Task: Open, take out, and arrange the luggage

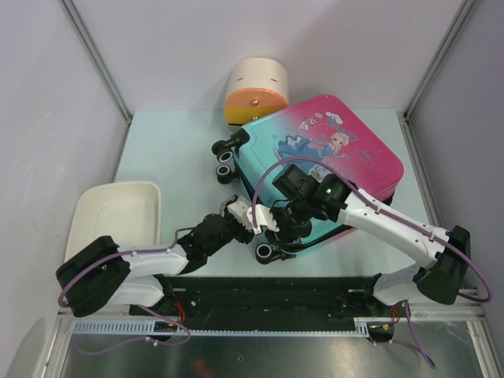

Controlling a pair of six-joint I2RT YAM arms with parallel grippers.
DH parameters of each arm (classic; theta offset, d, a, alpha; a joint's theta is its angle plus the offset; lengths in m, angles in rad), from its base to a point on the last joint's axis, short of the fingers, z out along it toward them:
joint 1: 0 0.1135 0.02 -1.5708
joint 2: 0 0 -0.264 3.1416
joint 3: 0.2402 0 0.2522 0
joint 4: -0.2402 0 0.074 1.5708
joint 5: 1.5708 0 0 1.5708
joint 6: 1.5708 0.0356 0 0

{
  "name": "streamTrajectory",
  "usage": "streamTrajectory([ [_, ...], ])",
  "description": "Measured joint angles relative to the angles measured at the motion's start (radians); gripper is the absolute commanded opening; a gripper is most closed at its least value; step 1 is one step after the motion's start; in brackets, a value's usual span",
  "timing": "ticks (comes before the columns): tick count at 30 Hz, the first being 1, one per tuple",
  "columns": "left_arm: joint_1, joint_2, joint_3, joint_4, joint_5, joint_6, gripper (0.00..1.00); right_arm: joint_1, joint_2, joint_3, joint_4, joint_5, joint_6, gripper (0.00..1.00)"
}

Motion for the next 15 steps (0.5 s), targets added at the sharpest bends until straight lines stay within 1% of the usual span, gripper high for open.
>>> streamTrajectory([
  [10,-0.036,0.058,0.023,0.069,-0.088,0.032,0.56,-0.002,0.0,-0.001,0.0,-0.004,0.001,0.0],
  [11,-0.04,0.058,0.024,0.074,-0.093,0.034,0.48,-0.002,0.0,-0.001,0.0,-0.004,0.001,0.0],
  [13,-0.048,0.061,0.024,0.082,-0.098,0.04,0.38,-0.002,0.0,-0.001,0.0,-0.005,0.002,0.0],
  [14,-0.053,0.065,0.024,0.09,-0.098,0.043,0.27,-0.002,0.0,-0.001,0.001,-0.005,0.003,0.0],
  [15,-0.056,0.069,0.024,0.097,-0.093,0.048,0.23,-0.003,0.0,-0.001,0.001,-0.005,0.004,0.0],
])
